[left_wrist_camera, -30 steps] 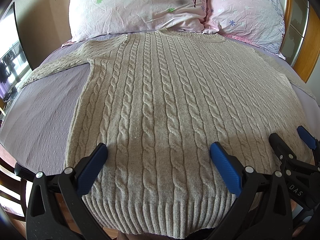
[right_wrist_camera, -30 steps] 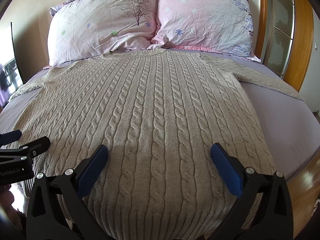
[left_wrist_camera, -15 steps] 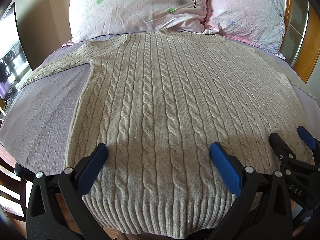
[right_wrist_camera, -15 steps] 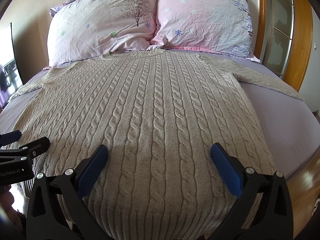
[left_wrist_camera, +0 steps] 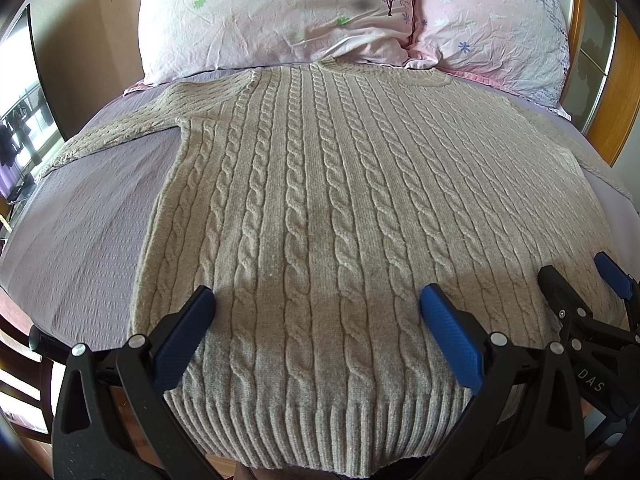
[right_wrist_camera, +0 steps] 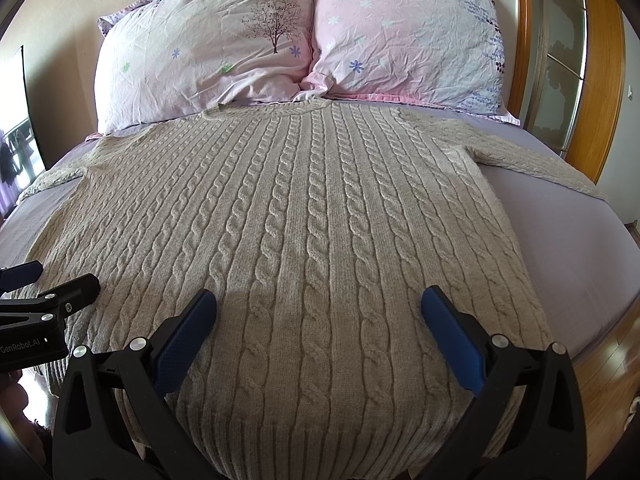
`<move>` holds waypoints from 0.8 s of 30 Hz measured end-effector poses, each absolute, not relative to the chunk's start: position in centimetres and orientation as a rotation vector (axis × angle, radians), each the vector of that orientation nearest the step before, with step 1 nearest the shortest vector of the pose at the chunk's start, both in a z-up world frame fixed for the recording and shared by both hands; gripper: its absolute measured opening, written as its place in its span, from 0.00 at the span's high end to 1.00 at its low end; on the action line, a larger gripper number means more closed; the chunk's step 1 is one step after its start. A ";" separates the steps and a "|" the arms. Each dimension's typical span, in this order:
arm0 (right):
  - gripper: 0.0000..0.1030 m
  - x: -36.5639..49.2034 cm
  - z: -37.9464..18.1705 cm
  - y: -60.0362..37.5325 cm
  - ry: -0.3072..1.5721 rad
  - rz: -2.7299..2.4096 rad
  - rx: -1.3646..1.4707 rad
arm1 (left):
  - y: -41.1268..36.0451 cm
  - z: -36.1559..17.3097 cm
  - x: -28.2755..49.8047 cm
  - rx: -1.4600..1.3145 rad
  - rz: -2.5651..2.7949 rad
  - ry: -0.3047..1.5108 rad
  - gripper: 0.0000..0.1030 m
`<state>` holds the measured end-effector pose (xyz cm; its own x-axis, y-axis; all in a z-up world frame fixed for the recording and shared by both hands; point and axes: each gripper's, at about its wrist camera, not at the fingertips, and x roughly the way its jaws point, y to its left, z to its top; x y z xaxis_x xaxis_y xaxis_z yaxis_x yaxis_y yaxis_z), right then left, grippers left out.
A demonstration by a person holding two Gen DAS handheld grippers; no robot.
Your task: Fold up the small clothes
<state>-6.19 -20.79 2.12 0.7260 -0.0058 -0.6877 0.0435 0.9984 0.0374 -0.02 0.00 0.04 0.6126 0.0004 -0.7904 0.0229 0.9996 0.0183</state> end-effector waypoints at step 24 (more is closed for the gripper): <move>0.47 2.3 4.7 -61.9 0.684 -0.547 0.908 | 3.2 0.7 -0.7 -0.161 -0.195 0.691 0.02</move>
